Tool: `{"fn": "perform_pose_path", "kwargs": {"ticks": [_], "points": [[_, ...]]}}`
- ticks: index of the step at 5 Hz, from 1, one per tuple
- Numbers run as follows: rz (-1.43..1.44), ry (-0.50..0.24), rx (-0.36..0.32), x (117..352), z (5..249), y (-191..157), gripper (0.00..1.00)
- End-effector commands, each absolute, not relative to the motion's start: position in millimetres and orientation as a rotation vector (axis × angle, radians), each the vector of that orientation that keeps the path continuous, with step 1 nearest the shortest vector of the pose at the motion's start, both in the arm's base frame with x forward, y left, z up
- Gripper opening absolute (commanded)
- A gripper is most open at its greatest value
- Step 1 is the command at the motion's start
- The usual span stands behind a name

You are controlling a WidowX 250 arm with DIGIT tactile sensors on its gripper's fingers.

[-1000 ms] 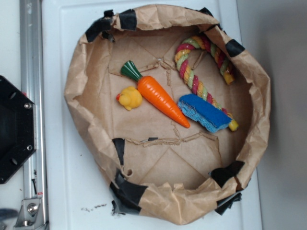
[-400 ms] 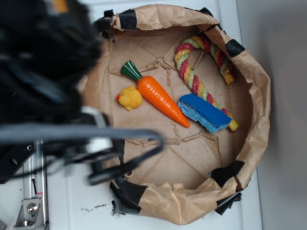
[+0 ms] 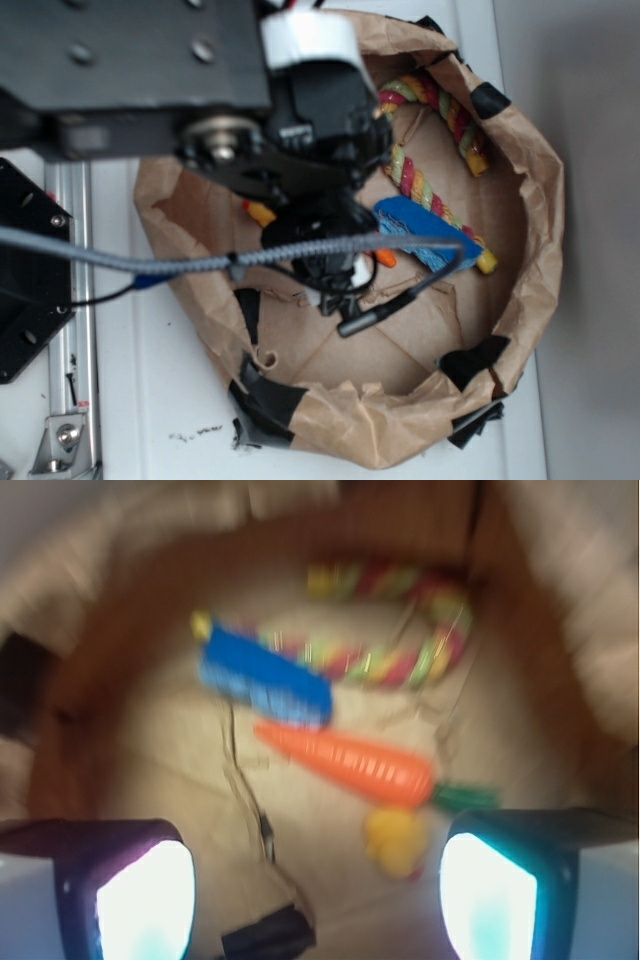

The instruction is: Grab the yellow duck.

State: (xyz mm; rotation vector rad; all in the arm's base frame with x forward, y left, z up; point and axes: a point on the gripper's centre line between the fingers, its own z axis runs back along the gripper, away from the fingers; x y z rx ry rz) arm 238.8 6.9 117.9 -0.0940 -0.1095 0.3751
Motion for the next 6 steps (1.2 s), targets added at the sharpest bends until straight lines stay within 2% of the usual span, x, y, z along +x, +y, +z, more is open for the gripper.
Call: {"fn": "perform_pose_path", "kwargs": {"ticks": [1, 2, 3, 4, 5, 6], "points": [[0.399, -0.15, -0.098, 238, 124, 16, 1.0], [0.399, -0.15, -0.098, 238, 124, 16, 1.0], [0.352, -0.215, -0.043, 241, 83, 5, 1.0], [0.287, -0.262, -0.019, 243, 58, 3, 1.0], [0.249, -0.256, -0.051, 236, 43, -6, 1.0], [0.266, -0.249, -0.073, 229, 48, 2, 1.0]]}}
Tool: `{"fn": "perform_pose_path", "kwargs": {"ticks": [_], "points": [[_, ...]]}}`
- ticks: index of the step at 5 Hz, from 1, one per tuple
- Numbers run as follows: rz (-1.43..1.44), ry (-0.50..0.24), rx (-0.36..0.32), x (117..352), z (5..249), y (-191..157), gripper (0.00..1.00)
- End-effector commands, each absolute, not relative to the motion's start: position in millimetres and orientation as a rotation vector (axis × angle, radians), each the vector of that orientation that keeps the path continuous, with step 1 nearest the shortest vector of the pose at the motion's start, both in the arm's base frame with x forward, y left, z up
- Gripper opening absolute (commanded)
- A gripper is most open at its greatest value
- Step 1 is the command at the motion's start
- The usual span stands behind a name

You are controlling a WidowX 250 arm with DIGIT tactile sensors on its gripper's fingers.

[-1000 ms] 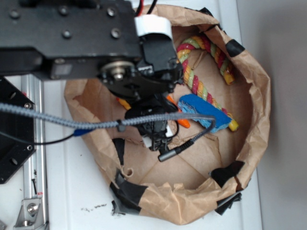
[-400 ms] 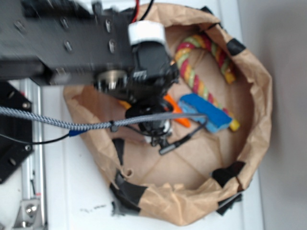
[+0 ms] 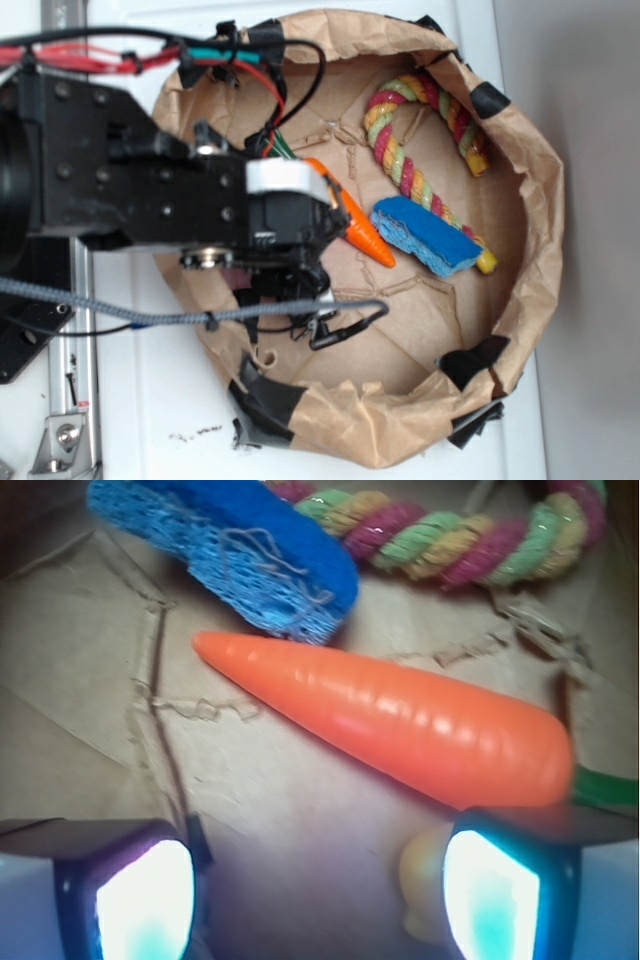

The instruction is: Grab the yellow duck.

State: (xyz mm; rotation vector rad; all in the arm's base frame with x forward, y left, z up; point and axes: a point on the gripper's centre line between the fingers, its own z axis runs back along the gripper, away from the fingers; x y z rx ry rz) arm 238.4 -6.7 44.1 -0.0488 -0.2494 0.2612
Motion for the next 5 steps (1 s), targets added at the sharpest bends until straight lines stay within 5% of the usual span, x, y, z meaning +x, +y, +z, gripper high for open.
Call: {"fn": "perform_pose_path", "kwargs": {"ticks": [1, 5], "points": [[0.348, -0.218, -0.031, 213, 57, 27, 1.0], [0.333, -0.19, 0.099, 197, 65, 52, 1.0]]}}
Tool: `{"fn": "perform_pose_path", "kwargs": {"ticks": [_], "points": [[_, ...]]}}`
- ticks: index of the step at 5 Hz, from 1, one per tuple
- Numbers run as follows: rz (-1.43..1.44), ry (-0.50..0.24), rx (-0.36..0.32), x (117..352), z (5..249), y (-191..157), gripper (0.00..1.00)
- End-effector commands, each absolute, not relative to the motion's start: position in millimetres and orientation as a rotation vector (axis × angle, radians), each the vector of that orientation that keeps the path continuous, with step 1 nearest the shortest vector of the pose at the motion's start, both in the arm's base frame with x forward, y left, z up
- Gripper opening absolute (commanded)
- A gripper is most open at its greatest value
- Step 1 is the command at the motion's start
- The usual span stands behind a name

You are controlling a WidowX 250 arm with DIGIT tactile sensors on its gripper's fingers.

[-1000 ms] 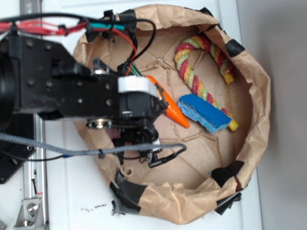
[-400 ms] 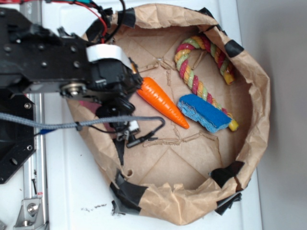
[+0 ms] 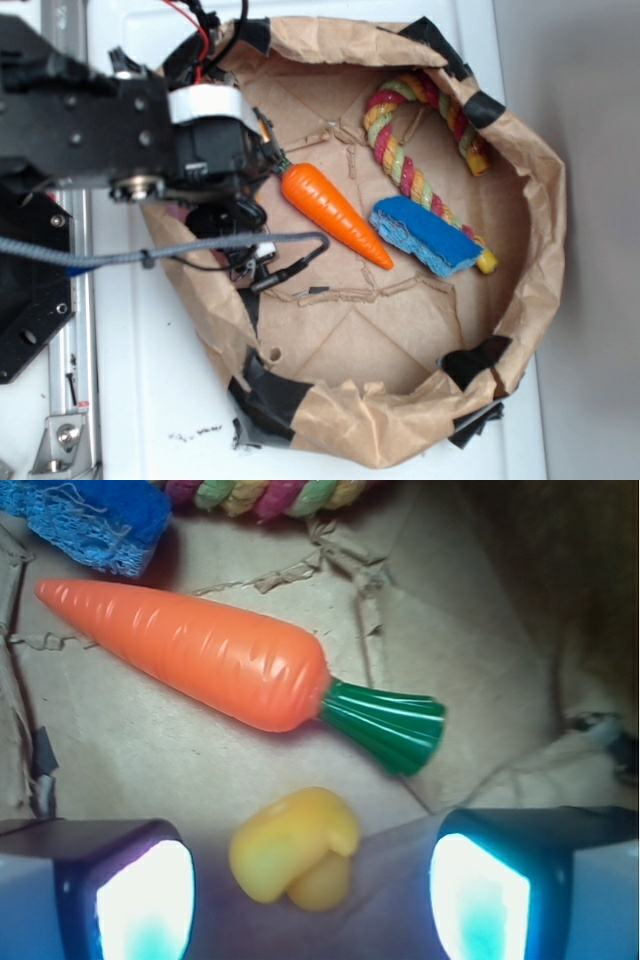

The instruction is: Grab the yellow duck.

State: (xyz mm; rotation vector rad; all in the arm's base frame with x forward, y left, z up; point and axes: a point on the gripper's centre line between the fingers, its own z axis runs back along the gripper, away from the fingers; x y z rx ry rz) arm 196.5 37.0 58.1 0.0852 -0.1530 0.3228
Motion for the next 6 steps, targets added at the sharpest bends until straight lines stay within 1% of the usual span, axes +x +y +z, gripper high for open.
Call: {"fn": "perform_pose_path", "kwargs": {"ticks": [1, 2, 5, 6], "points": [[0.286, -0.16, 0.093, 195, 63, 55, 1.0], [0.102, -0.083, -0.063, 196, 51, 53, 1.0], [0.102, -0.083, -0.063, 196, 51, 53, 1.0], [0.151, -0.03, 0.03, 196, 33, 58, 0.0]]}}
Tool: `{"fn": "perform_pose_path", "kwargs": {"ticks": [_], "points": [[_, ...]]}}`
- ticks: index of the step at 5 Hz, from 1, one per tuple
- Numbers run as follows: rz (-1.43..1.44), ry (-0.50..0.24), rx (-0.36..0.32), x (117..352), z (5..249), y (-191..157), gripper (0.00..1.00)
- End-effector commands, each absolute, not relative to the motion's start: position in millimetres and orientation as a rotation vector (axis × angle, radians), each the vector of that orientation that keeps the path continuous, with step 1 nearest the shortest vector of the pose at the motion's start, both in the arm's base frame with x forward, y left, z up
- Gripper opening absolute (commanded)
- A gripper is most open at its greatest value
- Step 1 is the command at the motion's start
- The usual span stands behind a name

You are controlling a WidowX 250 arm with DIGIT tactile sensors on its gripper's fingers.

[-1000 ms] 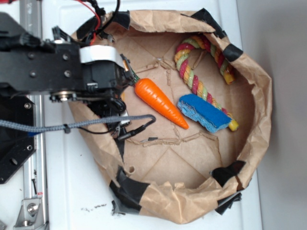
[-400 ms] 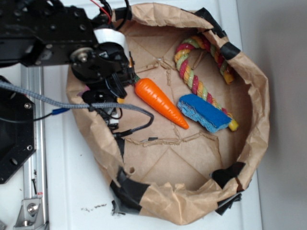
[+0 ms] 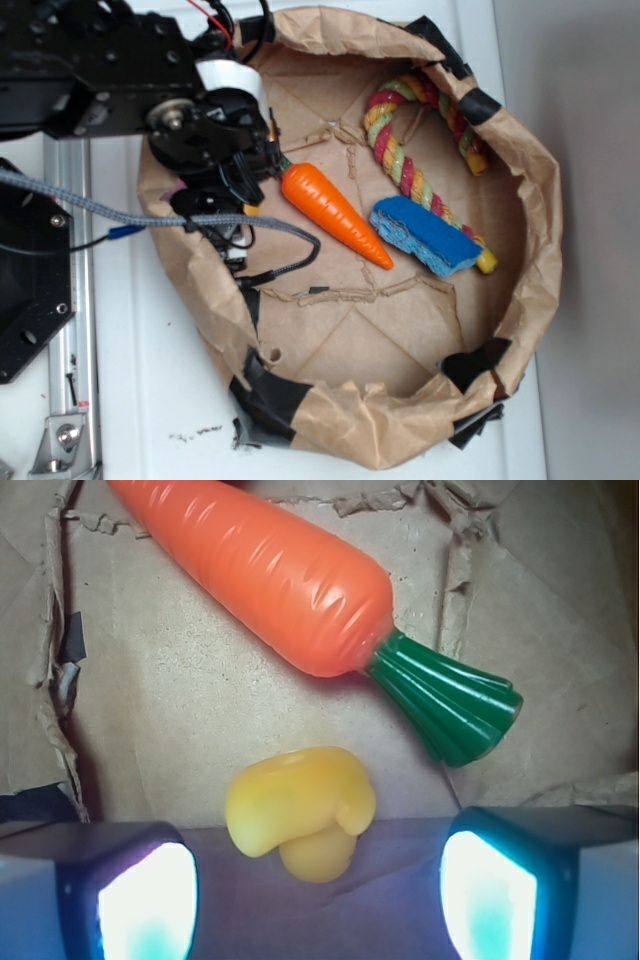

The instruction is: Grab the yellow duck.

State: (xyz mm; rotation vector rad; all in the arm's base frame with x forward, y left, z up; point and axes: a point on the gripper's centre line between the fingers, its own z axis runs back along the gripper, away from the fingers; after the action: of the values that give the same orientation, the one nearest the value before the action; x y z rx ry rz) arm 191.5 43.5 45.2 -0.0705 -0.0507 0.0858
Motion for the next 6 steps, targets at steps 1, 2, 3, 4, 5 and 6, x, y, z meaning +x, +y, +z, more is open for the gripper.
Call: {"fn": "perform_pose_path", "kwargs": {"ticks": [1, 2, 3, 4, 5, 6], "points": [[0.138, -0.022, 0.061, 197, 31, 55, 0.0], [0.144, -0.034, 0.074, 198, 34, 56, 0.0], [0.125, -0.067, 0.044, 205, 34, 53, 0.0], [0.079, -0.059, 0.067, 214, 26, 42, 0.0], [0.059, -0.086, 0.051, 219, 36, 37, 0.0], [0.039, -0.26, 0.085, 254, 87, 23, 0.0]]}}
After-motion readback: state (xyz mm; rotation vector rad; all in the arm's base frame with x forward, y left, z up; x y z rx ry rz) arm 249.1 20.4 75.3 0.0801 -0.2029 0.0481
